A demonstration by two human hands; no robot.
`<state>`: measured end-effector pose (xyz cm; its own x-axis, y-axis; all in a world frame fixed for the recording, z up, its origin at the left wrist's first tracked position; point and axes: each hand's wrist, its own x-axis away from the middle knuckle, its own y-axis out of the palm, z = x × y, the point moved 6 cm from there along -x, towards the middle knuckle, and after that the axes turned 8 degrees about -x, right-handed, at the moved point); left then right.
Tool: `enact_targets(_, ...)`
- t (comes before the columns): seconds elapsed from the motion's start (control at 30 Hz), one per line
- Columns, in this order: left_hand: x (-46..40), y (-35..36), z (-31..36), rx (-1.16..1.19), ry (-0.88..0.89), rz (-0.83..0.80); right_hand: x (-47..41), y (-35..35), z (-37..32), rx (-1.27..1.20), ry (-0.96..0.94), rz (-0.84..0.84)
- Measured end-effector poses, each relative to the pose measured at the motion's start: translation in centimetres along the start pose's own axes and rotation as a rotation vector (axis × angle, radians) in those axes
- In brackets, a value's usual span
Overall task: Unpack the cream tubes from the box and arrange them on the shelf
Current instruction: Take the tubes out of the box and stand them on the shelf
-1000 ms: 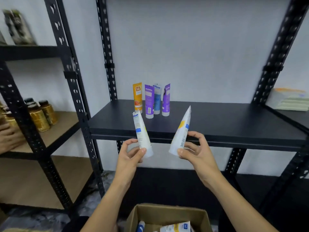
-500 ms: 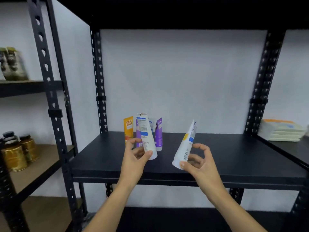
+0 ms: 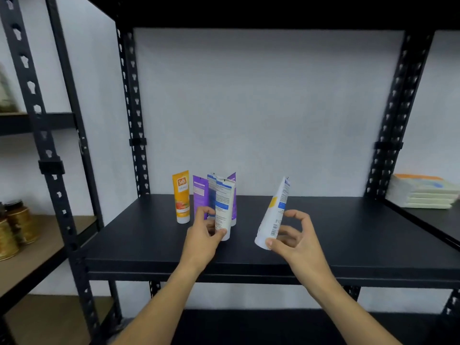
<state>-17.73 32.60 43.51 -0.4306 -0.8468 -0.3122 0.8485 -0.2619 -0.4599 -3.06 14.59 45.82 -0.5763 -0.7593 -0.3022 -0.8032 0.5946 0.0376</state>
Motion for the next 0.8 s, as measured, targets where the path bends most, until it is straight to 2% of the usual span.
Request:
enact_targets(0.43,-0.4,1.2,-1.3,-0.271,0.007,0.070,-5.0,0.9,0.9,0.106,-0.051,0.019)
enact_targets(0.8,0.1,1.1,-0.9,-0.298,0.013,0.123,-10.2,2.8,1.0,0.310,-0.138,-0.092)
